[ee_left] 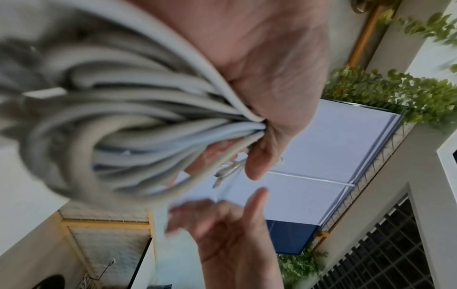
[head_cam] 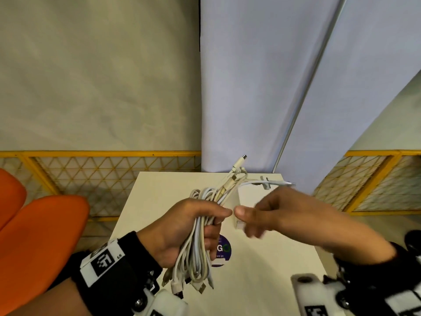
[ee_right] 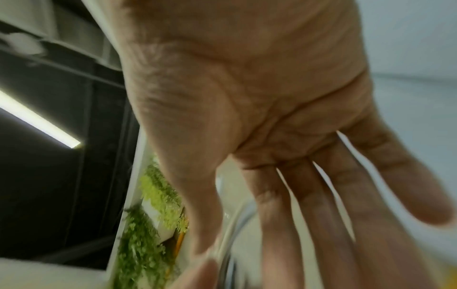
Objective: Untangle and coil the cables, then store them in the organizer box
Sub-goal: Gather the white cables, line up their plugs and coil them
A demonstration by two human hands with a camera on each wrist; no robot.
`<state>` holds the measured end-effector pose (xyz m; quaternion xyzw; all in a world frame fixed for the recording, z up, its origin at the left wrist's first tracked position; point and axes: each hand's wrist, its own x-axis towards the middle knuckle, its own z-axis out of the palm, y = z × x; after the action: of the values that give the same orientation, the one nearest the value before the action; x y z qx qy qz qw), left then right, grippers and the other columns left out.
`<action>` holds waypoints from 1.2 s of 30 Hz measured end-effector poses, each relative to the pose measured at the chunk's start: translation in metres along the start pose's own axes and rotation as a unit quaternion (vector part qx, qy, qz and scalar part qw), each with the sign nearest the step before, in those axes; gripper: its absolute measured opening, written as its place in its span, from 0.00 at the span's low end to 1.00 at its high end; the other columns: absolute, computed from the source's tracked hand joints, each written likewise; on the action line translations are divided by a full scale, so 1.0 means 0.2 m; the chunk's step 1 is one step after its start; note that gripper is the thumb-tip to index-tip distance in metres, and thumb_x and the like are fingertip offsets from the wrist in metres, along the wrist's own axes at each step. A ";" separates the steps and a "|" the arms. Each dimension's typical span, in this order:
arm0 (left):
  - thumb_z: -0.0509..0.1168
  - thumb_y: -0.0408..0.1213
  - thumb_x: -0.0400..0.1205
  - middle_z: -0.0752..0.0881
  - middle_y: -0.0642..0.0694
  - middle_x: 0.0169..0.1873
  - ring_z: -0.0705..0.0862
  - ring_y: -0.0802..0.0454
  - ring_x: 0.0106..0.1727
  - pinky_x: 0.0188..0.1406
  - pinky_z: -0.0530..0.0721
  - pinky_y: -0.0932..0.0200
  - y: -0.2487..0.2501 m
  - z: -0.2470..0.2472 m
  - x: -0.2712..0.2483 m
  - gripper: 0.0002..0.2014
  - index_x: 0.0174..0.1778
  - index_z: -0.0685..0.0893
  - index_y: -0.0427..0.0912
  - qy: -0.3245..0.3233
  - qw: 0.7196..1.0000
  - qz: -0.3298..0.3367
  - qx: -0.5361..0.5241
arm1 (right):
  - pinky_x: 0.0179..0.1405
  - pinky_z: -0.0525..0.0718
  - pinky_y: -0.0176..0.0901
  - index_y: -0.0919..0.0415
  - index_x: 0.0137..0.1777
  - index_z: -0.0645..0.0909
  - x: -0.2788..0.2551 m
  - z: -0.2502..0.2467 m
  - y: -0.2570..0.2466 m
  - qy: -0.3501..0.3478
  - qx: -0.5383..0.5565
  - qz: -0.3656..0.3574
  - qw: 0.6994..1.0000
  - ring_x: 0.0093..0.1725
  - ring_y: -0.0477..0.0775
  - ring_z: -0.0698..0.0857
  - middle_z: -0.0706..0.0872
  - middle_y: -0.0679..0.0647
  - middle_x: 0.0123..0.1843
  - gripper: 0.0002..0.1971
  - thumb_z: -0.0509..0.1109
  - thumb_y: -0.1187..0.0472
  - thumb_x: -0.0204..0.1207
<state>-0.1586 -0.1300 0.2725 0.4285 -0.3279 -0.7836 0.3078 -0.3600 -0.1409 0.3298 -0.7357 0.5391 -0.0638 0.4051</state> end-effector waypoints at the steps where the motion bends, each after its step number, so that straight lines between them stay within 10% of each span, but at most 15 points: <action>1: 0.74 0.40 0.68 0.65 0.49 0.19 0.65 0.52 0.19 0.30 0.70 0.55 0.00 0.00 0.00 0.13 0.28 0.74 0.42 -0.007 1.000 -0.004 -0.006 | 0.53 0.84 0.45 0.54 0.35 0.91 -0.04 -0.04 -0.01 0.005 -0.037 0.017 0.999 0.38 0.44 0.89 0.91 0.49 0.34 0.33 0.67 0.23 0.62; 5: 0.72 0.40 0.69 0.66 0.49 0.18 0.66 0.52 0.18 0.28 0.73 0.56 0.00 0.02 0.01 0.13 0.28 0.74 0.41 -0.014 1.000 -0.022 -0.011 | 0.37 0.80 0.38 0.52 0.38 0.82 -0.09 -0.07 -0.04 0.181 -0.064 -0.118 0.974 0.34 0.39 0.83 0.86 0.47 0.34 0.17 0.79 0.40 0.68; 7: 0.72 0.39 0.67 0.66 0.49 0.18 0.66 0.52 0.18 0.26 0.76 0.58 0.00 0.03 0.01 0.12 0.28 0.74 0.41 -0.018 0.999 -0.031 -0.001 | 0.48 0.75 0.31 0.43 0.53 0.76 -0.07 -0.03 -0.05 0.264 -0.188 -0.237 0.916 0.53 0.39 0.78 0.80 0.38 0.51 0.18 0.80 0.49 0.69; 10: 0.73 0.39 0.64 0.67 0.49 0.18 0.67 0.53 0.18 0.29 0.75 0.57 0.01 0.05 0.01 0.12 0.28 0.74 0.41 -0.041 0.998 -0.050 0.012 | 0.63 0.73 0.46 0.52 0.69 0.74 0.01 0.00 -0.02 0.259 -0.300 -0.323 0.860 0.69 0.54 0.73 0.75 0.48 0.67 0.29 0.78 0.58 0.67; 13: 0.73 0.38 0.64 0.68 0.49 0.17 0.67 0.53 0.18 0.31 0.71 0.56 0.02 0.05 0.00 0.12 0.29 0.75 0.42 -0.066 0.996 -0.059 0.019 | 0.59 0.75 0.44 0.52 0.68 0.77 0.08 -0.02 0.00 0.191 -0.300 -0.319 0.879 0.62 0.48 0.77 0.80 0.47 0.63 0.22 0.72 0.56 0.72; 16: 0.73 0.39 0.65 0.68 0.49 0.18 0.67 0.53 0.18 0.29 0.72 0.57 0.03 0.05 -0.02 0.11 0.29 0.75 0.42 -0.074 0.995 -0.057 0.026 | 0.36 0.70 0.34 0.50 0.47 0.81 0.12 -0.04 0.02 0.146 -0.236 -0.294 0.915 0.37 0.42 0.76 0.81 0.41 0.37 0.02 0.68 0.55 0.79; 23: 0.73 0.38 0.67 0.69 0.49 0.18 0.68 0.53 0.19 0.32 0.70 0.55 0.01 0.00 -0.02 0.11 0.31 0.75 0.42 -0.074 0.996 -0.045 0.007 | 0.29 0.83 0.49 0.61 0.41 0.77 0.13 -0.07 0.02 -0.061 -0.086 -0.161 0.981 0.27 0.56 0.81 0.79 0.59 0.29 0.13 0.66 0.53 0.85; 30: 0.74 0.38 0.66 0.69 0.49 0.19 0.68 0.53 0.19 0.31 0.71 0.55 0.01 0.01 -0.02 0.13 0.32 0.74 0.42 -0.072 0.997 -0.027 0.012 | 0.26 0.65 0.51 0.64 0.43 0.74 0.12 -0.09 0.07 -0.169 0.104 -0.108 0.974 0.24 0.54 0.65 0.66 0.55 0.28 0.16 0.68 0.52 0.84; 36: 0.75 0.40 0.65 0.69 0.48 0.20 0.71 0.51 0.20 0.33 0.77 0.52 0.03 0.02 0.01 0.15 0.35 0.74 0.42 -0.042 0.998 0.019 -0.033 | 0.22 0.56 0.36 0.56 0.34 0.76 0.13 0.01 0.04 -0.079 0.303 -0.128 0.941 0.22 0.49 0.56 0.60 0.53 0.25 0.15 0.67 0.54 0.83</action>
<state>-0.1624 -0.1330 0.2783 0.3787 -0.3225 -0.8052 0.3228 -0.3544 -0.1625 0.3157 -0.6438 0.3620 -0.2171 0.6383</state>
